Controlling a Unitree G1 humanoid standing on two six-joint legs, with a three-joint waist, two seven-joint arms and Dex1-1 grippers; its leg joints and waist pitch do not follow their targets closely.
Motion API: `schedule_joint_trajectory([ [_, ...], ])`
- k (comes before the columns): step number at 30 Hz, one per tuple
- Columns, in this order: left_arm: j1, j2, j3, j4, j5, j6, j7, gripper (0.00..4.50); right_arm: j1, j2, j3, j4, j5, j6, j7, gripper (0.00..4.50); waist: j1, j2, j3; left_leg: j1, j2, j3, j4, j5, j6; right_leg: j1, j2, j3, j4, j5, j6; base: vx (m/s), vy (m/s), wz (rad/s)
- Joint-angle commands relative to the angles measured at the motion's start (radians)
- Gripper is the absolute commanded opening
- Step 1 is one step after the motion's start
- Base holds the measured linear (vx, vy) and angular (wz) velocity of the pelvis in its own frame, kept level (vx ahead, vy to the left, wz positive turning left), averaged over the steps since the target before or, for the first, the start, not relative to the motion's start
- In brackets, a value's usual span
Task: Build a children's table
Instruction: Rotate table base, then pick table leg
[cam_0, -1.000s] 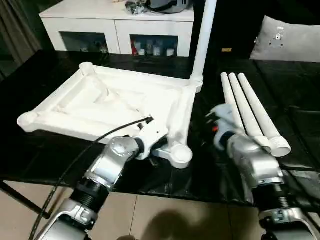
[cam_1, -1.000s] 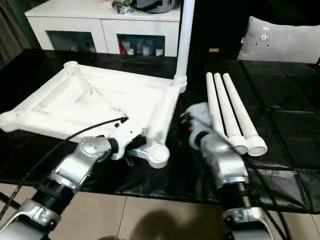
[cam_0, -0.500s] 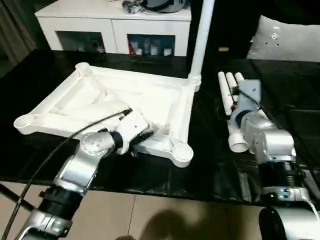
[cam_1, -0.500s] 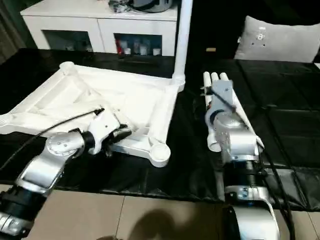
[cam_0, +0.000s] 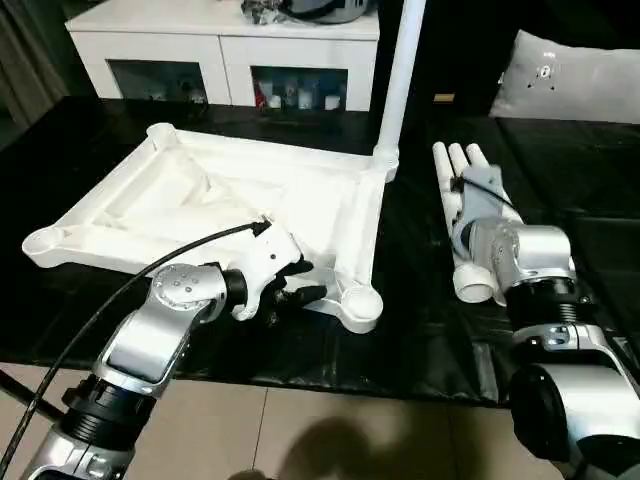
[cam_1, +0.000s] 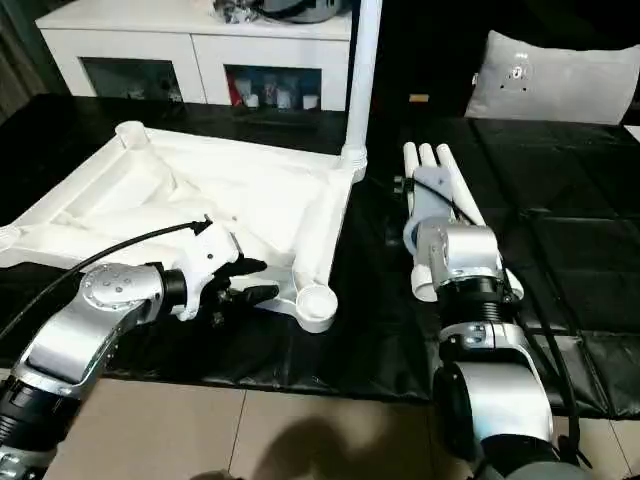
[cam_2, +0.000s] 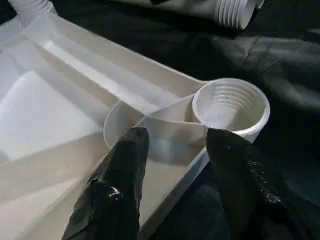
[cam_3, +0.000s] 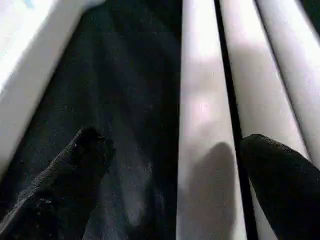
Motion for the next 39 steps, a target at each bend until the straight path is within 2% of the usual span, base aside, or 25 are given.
schedule_joint_trajectory([
  [1, -0.008, 0.013, -0.008, -0.027, 0.003, 0.018, -0.004, 2.55, -0.034, -0.002, -0.021, 0.011, 0.004, 0.017, -0.016, 4.50, 0.000, -0.007, -0.068, 0.008, 0.041, -0.012, -0.066, -0.132, -0.029, 0.058, -0.059, 0.057, -0.060, -0.156, -0.159, 0.000, 0.000, 0.00],
  [3, -0.008, 0.026, -0.015, -0.033, 0.004, 0.029, -0.007, 2.66, -0.043, 0.003, -0.032, 0.020, 0.008, 0.023, -0.031, 4.50, -0.003, -0.003, -0.069, 0.009, 0.039, -0.013, -0.064, -0.128, -0.031, 0.059, -0.057, 0.056, -0.057, -0.129, -0.168, 0.000, 0.000, 0.00],
  [4, -0.011, 0.029, -0.018, -0.033, 0.006, 0.030, -0.007, 2.88, -0.046, 0.004, -0.031, 0.025, 0.008, 0.025, -0.031, 4.50, -0.002, 0.003, -0.068, 0.008, 0.038, -0.013, -0.064, -0.128, -0.030, 0.060, -0.058, 0.055, -0.056, -0.123, -0.173, 0.000, 0.000, 0.00],
  [7, -0.020, 0.032, -0.023, -0.036, 0.008, 0.044, -0.008, 3.05, -0.058, -0.001, -0.010, 0.058, -0.002, 0.030, -0.014, 4.50, -0.005, 0.000, -0.068, 0.009, 0.039, -0.012, -0.064, -0.138, -0.031, 0.060, -0.057, 0.055, -0.057, -0.125, -0.179, 0.000, 0.000, 0.00],
  [9, -0.024, 0.027, -0.022, -0.038, 0.007, 0.047, -0.005, 3.19, -0.054, -0.016, 0.024, 0.070, -0.018, 0.053, 0.010, 4.50, -0.006, -0.004, -0.068, 0.008, 0.039, -0.012, -0.064, -0.143, -0.030, 0.061, -0.057, 0.055, -0.058, -0.131, -0.183, 0.000, 0.000, 0.00],
  [10, -0.024, 0.027, -0.022, -0.038, 0.007, 0.047, -0.004, 3.35, -0.054, -0.018, 0.029, 0.072, -0.021, 0.056, 0.014, 4.50, -0.005, -0.002, -0.068, 0.007, 0.039, -0.012, -0.063, -0.139, -0.030, 0.062, -0.058, 0.055, -0.058, -0.132, -0.187, 0.000, 0.000, 0.00],
  [11, -0.024, 0.022, -0.022, -0.038, 0.007, 0.047, 0.001, 3.35, -0.051, -0.025, 0.036, 0.072, -0.021, 0.071, 0.027, 4.50, -0.006, -0.010, -0.068, 0.007, 0.040, -0.011, -0.063, -0.139, -0.028, 0.062, -0.058, 0.055, -0.059, -0.134, -0.185, 0.000, 0.000, 0.00],
  [13, -0.021, 0.016, -0.024, -0.041, 0.007, 0.049, 0.009, 3.61, -0.048, -0.032, 0.033, 0.076, -0.011, 0.088, 0.049, 4.21, -0.005, -0.006, -0.068, 0.007, 0.040, -0.012, -0.063, -0.132, -0.025, 0.062, -0.058, 0.055, -0.057, -0.134, -0.184, 0.000, 0.000, 0.00],
  [14, -0.020, 0.014, -0.025, -0.041, 0.008, 0.049, 0.014, 3.73, -0.044, -0.036, 0.032, 0.078, -0.006, 0.093, 0.062, 4.14, -0.006, -0.018, -0.068, 0.006, 0.040, -0.010, -0.062, -0.127, -0.019, 0.065, -0.059, 0.056, -0.057, -0.133, -0.183, 0.000, 0.000, 0.00],
  [15, -0.019, 0.013, -0.026, -0.042, 0.008, 0.049, 0.018, 3.77, -0.042, -0.039, 0.032, 0.080, -0.004, 0.095, 0.070, 4.11, -0.004, -0.013, -0.068, 0.006, 0.041, -0.011, -0.062, -0.119, -0.016, 0.064, -0.060, 0.056, -0.056, -0.139, -0.182, 0.000, 0.000, 0.00],
  [16, -0.019, 0.012, -0.027, -0.043, 0.008, 0.050, 0.021, 3.82, -0.038, -0.039, 0.025, 0.075, 0.014, 0.104, 0.096, 4.02, -0.004, -0.017, -0.068, 0.005, 0.041, -0.010, -0.061, -0.112, -0.014, 0.063, -0.060, 0.056, -0.056, -0.136, -0.181, 0.000, 0.000, 0.00],
  [20, -0.016, 0.014, -0.032, -0.047, 0.009, 0.054, 0.024, 4.16, -0.032, -0.041, 0.041, 0.074, 0.012, 0.115, 0.114, 3.70, -0.004, -0.016, -0.068, 0.005, 0.041, -0.011, -0.060, -0.103, -0.007, 0.063, -0.059, 0.056, -0.055, -0.129, -0.187, 0.000, 0.000, 0.00],
  [24, -0.013, 0.017, -0.034, -0.052, 0.010, 0.058, 0.026, 4.22, -0.032, -0.044, 0.059, 0.089, 0.012, 0.121, 0.139, 3.41, -0.005, -0.017, -0.067, 0.005, 0.041, -0.011, -0.060, -0.108, -0.008, 0.062, -0.061, 0.056, -0.056, -0.146, -0.190, 0.000, 0.000, 0.00],
  [25, -0.011, 0.019, -0.036, -0.054, 0.013, 0.058, 0.027, 4.22, -0.030, -0.045, 0.069, 0.097, 0.008, 0.124, 0.152, 3.31, -0.005, -0.021, -0.067, 0.006, 0.041, -0.010, -0.060, -0.112, -0.009, 0.062, -0.061, 0.056, -0.057, -0.153, -0.189, 0.000, 0.000, 0.00],
  [27, -0.010, 0.021, -0.036, -0.055, 0.013, 0.059, 0.028, 4.22, -0.028, -0.045, 0.075, 0.100, 0.006, 0.127, 0.162, 3.27, -0.004, -0.019, -0.067, 0.006, 0.042, -0.011, -0.059, -0.110, -0.009, 0.062, -0.062, 0.056, -0.055, -0.150, -0.191, 0.000, 0.000, 0.00],
  [28, -0.008, 0.022, -0.037, -0.057, 0.013, 0.059, 0.029, 4.22, -0.025, -0.044, 0.079, 0.102, 0.004, 0.129, 0.171, 3.07, -0.004, -0.019, -0.067, 0.005, 0.042, -0.011, -0.059, -0.111, -0.011, 0.062, -0.061, 0.056, -0.056, -0.148, -0.192, 0.000, 0.000, 0.00],
  [33, 0.001, 0.030, -0.044, -0.069, 0.008, 0.068, 0.027, 4.22, -0.016, -0.037, 0.076, 0.106, 0.017, 0.125, 0.198, 2.72, -0.004, -0.024, -0.066, 0.006, 0.043, -0.011, -0.059, -0.109, -0.014, 0.062, -0.061, 0.056, -0.053, -0.134, -0.196, 0.000, 0.000, 0.00],
  [37, 0.003, 0.031, -0.050, -0.071, 0.010, 0.071, 0.026, 4.22, -0.013, -0.042, 0.075, 0.129, 0.019, 0.109, 0.209, 2.29, -0.004, -0.021, -0.065, 0.007, 0.043, -0.011, -0.059, -0.116, -0.014, 0.061, -0.062, 0.056, -0.055, -0.145, -0.197, 0.000, 0.000, 0.00],
  [39, 0.001, 0.030, -0.052, -0.068, 0.011, 0.071, 0.027, 4.22, -0.012, -0.045, 0.075, 0.132, 0.018, 0.107, 0.212, 2.23, -0.004, -0.022, -0.065, 0.007, 0.043, -0.011, -0.059, -0.121, -0.017, 0.062, -0.062, 0.056, -0.055, -0.151, -0.196, 0.000, 0.000, 0.00],
])
